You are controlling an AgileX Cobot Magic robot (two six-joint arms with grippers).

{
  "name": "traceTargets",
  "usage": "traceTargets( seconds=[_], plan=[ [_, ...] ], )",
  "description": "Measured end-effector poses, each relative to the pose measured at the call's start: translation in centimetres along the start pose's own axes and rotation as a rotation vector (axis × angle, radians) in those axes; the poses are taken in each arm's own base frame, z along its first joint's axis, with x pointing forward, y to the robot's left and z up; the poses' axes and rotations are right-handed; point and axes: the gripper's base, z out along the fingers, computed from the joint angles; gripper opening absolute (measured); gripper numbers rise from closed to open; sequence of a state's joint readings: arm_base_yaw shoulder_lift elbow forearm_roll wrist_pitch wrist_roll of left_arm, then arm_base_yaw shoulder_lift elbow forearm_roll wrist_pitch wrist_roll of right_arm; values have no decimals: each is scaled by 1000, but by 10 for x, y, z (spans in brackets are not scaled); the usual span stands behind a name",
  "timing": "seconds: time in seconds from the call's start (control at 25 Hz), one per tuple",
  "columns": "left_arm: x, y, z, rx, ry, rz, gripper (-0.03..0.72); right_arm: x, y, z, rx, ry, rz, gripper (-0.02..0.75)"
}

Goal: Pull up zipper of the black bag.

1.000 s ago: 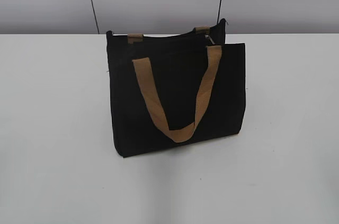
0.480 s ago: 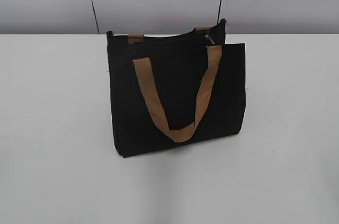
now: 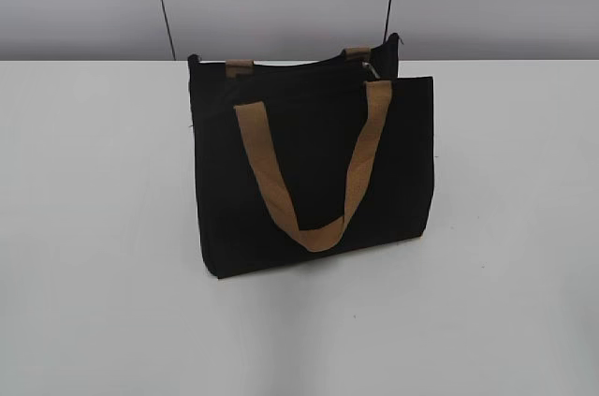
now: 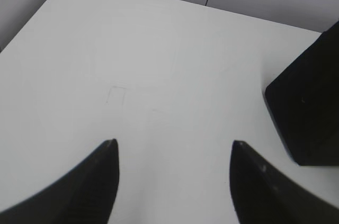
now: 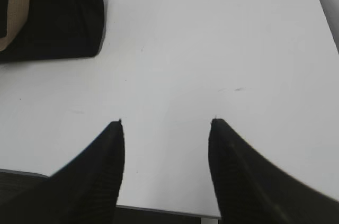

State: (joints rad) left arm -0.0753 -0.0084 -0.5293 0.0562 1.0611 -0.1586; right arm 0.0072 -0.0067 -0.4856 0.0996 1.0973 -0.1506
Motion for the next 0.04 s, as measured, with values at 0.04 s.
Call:
traceTargets(
  seconds=[0.04],
  plan=[
    [0, 0, 0, 0, 0, 0, 493, 0, 0, 0, -1, 0, 1, 402]
  ],
)
